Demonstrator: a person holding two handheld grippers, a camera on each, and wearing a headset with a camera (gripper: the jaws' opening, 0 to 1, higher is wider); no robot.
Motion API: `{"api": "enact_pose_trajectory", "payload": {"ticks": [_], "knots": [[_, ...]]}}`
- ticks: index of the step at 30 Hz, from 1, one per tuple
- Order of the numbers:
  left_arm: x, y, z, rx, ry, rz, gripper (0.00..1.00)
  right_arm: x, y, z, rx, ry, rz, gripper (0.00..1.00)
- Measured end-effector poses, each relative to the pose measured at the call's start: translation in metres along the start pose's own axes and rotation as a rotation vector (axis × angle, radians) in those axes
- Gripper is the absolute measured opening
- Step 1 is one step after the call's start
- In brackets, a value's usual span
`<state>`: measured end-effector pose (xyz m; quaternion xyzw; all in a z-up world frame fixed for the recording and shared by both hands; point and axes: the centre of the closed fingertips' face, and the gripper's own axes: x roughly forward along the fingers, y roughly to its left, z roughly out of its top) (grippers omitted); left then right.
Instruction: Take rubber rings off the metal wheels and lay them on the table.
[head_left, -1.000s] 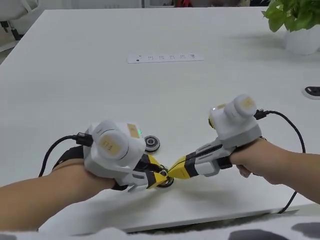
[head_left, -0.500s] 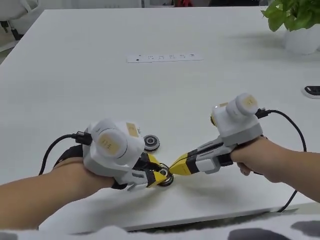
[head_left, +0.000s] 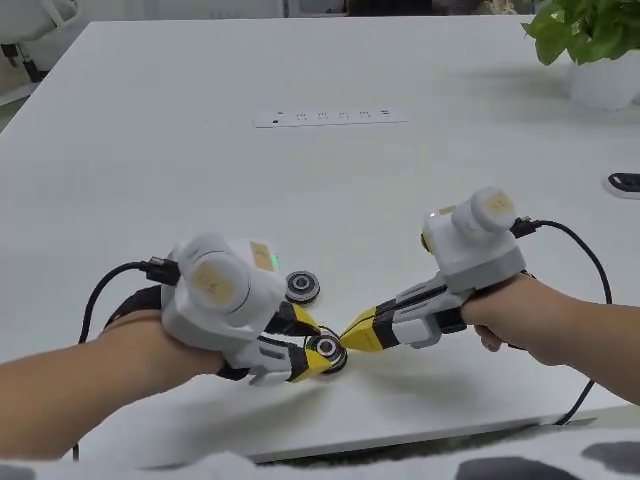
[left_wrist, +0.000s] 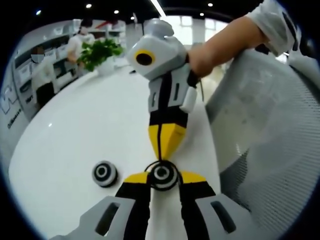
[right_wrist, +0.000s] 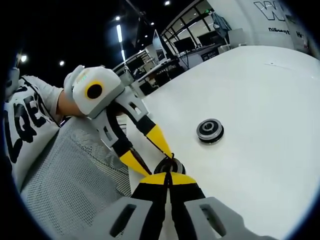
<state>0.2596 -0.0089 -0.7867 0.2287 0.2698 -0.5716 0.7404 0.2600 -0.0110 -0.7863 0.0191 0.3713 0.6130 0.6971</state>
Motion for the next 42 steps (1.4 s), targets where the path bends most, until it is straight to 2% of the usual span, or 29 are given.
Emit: {"api": "enact_pose_trajectory", "payload": {"ticks": [6,17,42], "knots": [[-0.008,-0.001,0.009,-0.034,-0.039,-0.001,0.3,-0.001,0.0,0.002,0.004,-0.006,0.0,0.0],[-0.026,-0.003,0.016,-0.085,-0.092,0.004,0.4,-0.001,-0.002,0.003,0.009,-0.011,0.003,0.0],[-0.064,-0.003,0.015,-0.127,-0.142,0.046,0.61,-0.003,-0.002,0.007,0.015,-0.019,0.01,0.0]]}}
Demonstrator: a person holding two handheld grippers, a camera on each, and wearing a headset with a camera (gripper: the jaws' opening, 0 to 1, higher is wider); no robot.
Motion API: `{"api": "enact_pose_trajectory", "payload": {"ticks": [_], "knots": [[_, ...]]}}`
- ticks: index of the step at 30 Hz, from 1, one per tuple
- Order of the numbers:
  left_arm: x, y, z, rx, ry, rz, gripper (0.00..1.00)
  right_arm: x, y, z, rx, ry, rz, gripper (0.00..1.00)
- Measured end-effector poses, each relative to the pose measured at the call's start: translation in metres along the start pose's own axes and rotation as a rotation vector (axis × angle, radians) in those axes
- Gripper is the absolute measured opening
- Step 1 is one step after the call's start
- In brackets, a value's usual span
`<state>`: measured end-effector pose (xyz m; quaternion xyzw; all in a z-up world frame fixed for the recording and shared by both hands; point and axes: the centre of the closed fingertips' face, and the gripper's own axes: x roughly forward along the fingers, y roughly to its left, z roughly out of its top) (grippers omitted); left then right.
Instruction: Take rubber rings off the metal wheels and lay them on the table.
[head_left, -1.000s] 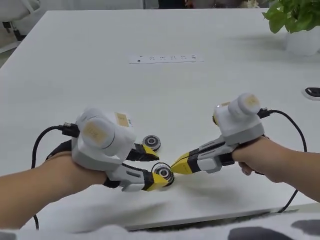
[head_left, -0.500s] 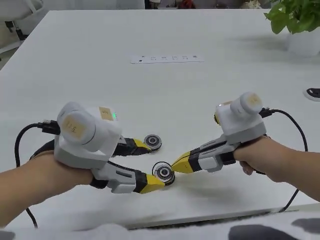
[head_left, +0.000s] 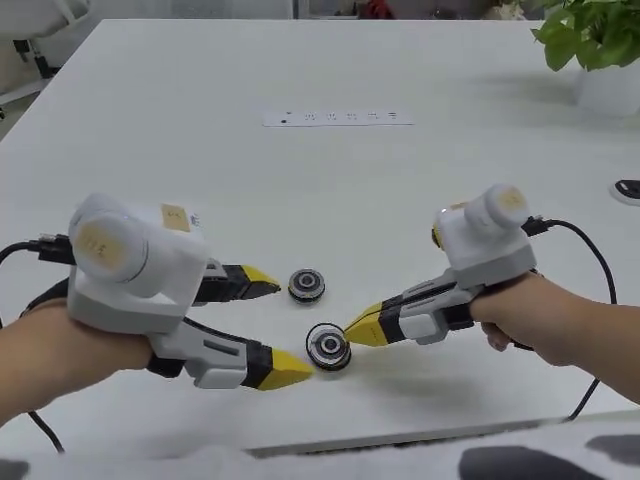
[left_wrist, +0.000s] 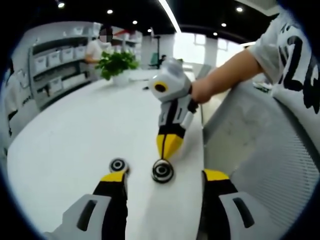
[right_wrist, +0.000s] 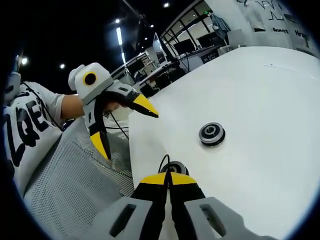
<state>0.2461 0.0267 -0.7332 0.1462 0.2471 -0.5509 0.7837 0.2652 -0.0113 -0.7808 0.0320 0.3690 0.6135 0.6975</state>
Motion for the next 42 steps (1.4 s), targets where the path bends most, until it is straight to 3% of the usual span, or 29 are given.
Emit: {"api": "enact_pose_trajectory", "payload": {"ticks": [25,42], "knots": [[-0.037,0.005,-0.005,-0.039,-0.031,0.059,0.75,0.001,0.014,0.009,-0.008,0.003,0.031,0.0],[-0.046,0.007,-0.012,-0.049,-0.025,0.08,0.83,0.014,0.024,0.032,-0.025,-0.027,0.065,0.0]]}}
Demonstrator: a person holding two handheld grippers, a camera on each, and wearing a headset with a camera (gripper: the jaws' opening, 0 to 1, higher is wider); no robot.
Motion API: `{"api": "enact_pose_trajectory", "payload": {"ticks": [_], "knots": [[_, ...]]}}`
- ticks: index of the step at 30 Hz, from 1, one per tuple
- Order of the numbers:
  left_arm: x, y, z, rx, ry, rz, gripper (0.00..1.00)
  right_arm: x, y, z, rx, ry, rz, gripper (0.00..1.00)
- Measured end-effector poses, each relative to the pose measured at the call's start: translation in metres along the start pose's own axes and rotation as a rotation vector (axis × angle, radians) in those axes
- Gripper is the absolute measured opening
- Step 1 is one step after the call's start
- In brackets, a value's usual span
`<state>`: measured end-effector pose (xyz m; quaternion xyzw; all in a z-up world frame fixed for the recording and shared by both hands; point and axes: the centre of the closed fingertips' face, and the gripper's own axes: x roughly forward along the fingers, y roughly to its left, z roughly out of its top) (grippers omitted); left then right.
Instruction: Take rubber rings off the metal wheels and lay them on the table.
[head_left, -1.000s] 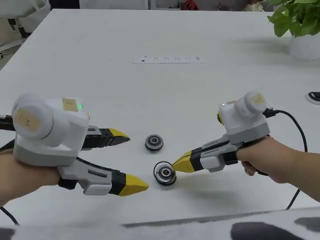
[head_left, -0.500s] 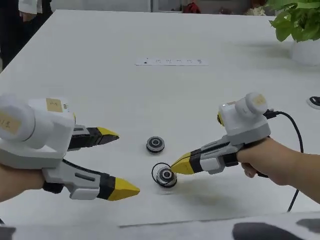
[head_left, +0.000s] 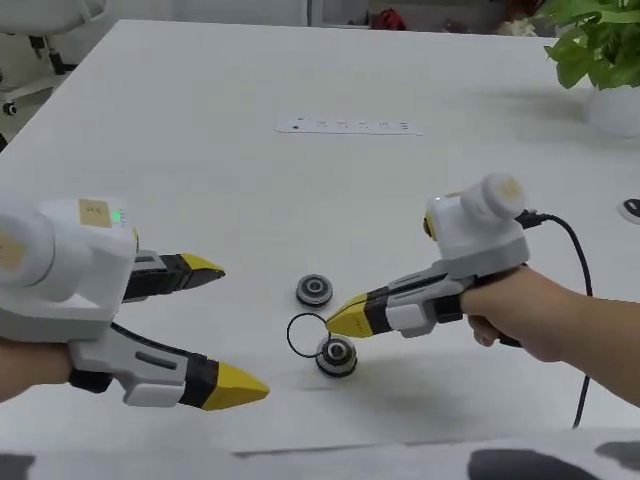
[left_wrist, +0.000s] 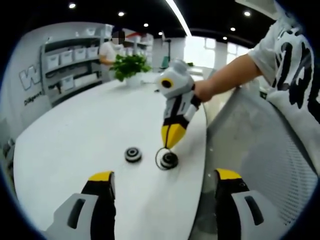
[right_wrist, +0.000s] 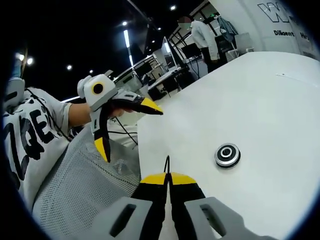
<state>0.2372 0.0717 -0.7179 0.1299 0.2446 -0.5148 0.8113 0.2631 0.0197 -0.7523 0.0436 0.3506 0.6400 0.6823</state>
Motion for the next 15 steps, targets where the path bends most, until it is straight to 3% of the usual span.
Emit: {"api": "enact_pose_trajectory", "payload": {"ticks": [15], "knots": [[-0.01,0.005,-0.004,-0.016,0.001,0.024,0.86,0.023,-0.005,0.003,-0.004,0.006,0.004,0.0]]}}
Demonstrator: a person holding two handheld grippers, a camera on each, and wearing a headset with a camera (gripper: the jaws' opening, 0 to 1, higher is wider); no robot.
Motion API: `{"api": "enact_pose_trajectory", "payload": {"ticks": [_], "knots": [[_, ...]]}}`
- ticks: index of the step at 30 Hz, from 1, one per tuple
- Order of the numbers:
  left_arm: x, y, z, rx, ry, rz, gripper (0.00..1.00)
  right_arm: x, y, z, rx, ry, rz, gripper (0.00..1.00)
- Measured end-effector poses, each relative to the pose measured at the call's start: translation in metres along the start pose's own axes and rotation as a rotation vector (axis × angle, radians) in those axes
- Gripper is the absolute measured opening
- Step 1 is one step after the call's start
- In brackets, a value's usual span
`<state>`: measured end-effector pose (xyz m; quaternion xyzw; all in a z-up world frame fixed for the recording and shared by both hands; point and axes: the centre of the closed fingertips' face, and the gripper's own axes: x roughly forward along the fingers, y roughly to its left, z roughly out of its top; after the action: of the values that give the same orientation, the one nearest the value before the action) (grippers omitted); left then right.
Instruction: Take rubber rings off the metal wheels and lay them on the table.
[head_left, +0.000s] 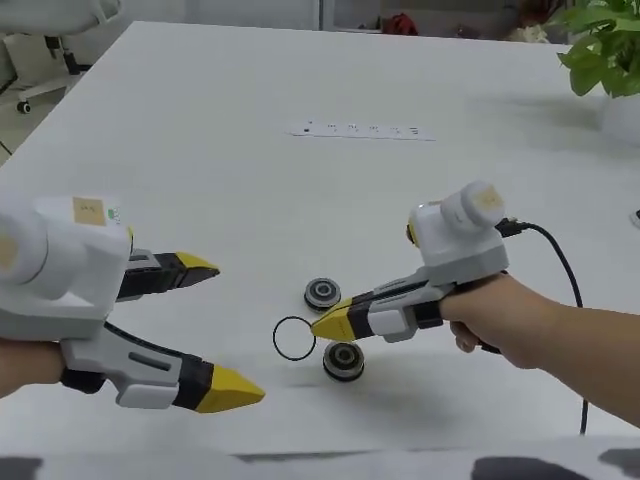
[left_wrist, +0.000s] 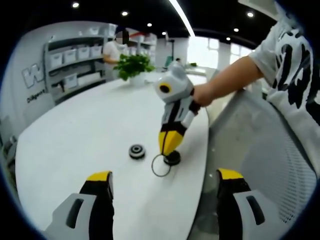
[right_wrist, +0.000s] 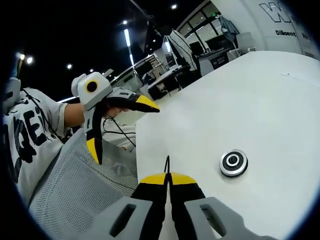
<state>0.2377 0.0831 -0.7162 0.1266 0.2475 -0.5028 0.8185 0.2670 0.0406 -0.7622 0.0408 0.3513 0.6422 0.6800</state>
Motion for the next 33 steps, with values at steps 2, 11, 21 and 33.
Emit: {"api": "enact_pose_trajectory", "payload": {"ticks": [2,11,21,33], "knots": [[-0.001,0.0,0.0,-0.001,0.001,0.002,0.86,0.003,0.0,0.0,-0.002,0.002,-0.002,0.0],[-0.003,0.001,-0.002,-0.005,0.001,0.008,0.86,0.015,-0.004,-0.006,-0.009,0.03,-0.014,0.0],[-0.004,0.002,-0.004,-0.012,0.003,0.012,0.86,0.025,-0.012,-0.012,-0.03,0.058,-0.055,0.0],[-0.004,0.004,-0.004,-0.014,0.004,0.01,0.86,0.026,-0.018,-0.014,-0.06,0.075,-0.087,0.08]]}}
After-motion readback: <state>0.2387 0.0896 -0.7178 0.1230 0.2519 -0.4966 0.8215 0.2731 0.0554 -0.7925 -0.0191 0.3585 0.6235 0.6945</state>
